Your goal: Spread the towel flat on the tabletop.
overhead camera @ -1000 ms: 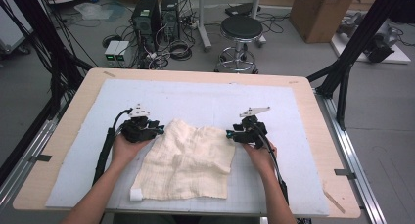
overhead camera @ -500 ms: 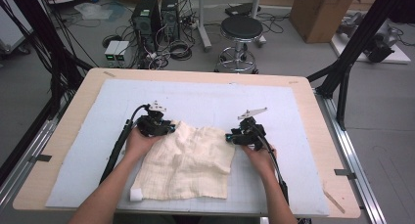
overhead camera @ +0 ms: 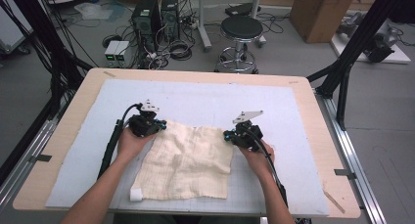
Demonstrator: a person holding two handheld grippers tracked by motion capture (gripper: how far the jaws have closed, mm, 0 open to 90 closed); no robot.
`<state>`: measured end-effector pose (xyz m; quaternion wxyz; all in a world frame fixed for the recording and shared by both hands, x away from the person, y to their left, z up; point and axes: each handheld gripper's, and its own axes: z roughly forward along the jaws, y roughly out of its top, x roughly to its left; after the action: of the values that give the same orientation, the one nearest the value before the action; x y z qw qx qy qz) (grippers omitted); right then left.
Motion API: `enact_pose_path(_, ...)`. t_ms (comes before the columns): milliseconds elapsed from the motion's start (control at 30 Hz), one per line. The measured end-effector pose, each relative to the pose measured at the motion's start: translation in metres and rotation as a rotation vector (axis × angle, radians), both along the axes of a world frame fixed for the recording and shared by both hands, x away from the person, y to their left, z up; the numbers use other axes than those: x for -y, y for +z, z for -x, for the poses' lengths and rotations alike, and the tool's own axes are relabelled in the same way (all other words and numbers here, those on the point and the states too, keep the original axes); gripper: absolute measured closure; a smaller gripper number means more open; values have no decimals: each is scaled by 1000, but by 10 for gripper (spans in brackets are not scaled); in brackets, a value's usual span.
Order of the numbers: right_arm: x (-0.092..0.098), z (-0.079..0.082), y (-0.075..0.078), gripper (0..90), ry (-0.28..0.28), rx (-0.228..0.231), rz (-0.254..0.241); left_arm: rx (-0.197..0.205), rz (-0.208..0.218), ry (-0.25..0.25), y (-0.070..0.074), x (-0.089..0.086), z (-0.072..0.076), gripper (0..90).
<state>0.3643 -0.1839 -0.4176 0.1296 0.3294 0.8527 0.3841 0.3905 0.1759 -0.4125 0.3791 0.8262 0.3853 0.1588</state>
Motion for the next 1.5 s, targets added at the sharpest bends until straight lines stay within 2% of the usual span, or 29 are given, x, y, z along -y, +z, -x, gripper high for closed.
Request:
enact_pose_path(100,6,3,8,871,-33,32,-17,13,11,-6,6,-3,4,887)
enact_pose_path(133,7,3,10,871,-43,41,-14,16,0,-12,6,-3,6,887)
enact_pose_path(200,7,3,9,867,-54,28,-17,17,-10,-15,6,-3,8,888)
enact_pose_path(233,6,3,7,856,-47,7,-23,13,-15,-15,5,-3,8,888)
enact_pose_path(267,5,2,3,803,-19,-29,-41,13,-20,-16,3,-3,9,888)
enact_pose_path(300,3,-1,-1,748,43,-87,-86,14,-28,-12,1,-4,10,888)
enact_pose_path(333,0,-2,-3,729,63,-111,-88,11,-29,-11,-1,-6,9,888)
enact_pose_path(367,-2,0,-3,716,51,-92,-60,2,-30,-8,-3,-8,9,888)
enact_pose_path(400,-1,0,-1,716,45,-76,-60,-7,-32,-3,-6,-11,10,888)
enact_pose_path(467,5,-2,2,711,3,-46,-95,-19,-23,9,-10,-16,10,888)
enact_pose_path(533,13,-4,3,710,-39,-38,-121,-25,-27,14,-11,-20,10,888)
enact_pose_path(600,19,-7,1,692,-77,-65,-121,-24,-10,26,-11,-22,10,888)
enact_pose_path(667,21,-10,-5,668,-84,-104,-120,-19,-8,25,-9,-23,10,888)
enact_pose_path(767,15,-13,-12,647,-84,-127,-69,-20,-10,24,-9,-23,10,888)
enact_pose_path(867,6,-14,-18,690,-70,-117,11,-21,-9,26,-10,-23,11,888)
enact_pose_path(933,3,-13,-18,768,-79,-96,34,-19,-8,29,-11,-23,11,888)
enact_pose_path(1067,3,-14,-17,850,-66,-96,35,-21,6,33,-11,-25,10,888)
enact_pose_path(1200,3,-12,-10,858,-63,-55,34,1,35,49,-6,-26,9,889)
enact_pose_path(1267,4,-14,-5,858,-73,-36,26,19,61,74,-5,-27,8,889)
enact_pose_path(1433,2,-25,13,859,-87,2,17,18,107,130,-4,-35,2,890)
enact_pose_path(1500,-1,-31,18,859,-86,6,30,17,109,138,-3,-36,-2,891)
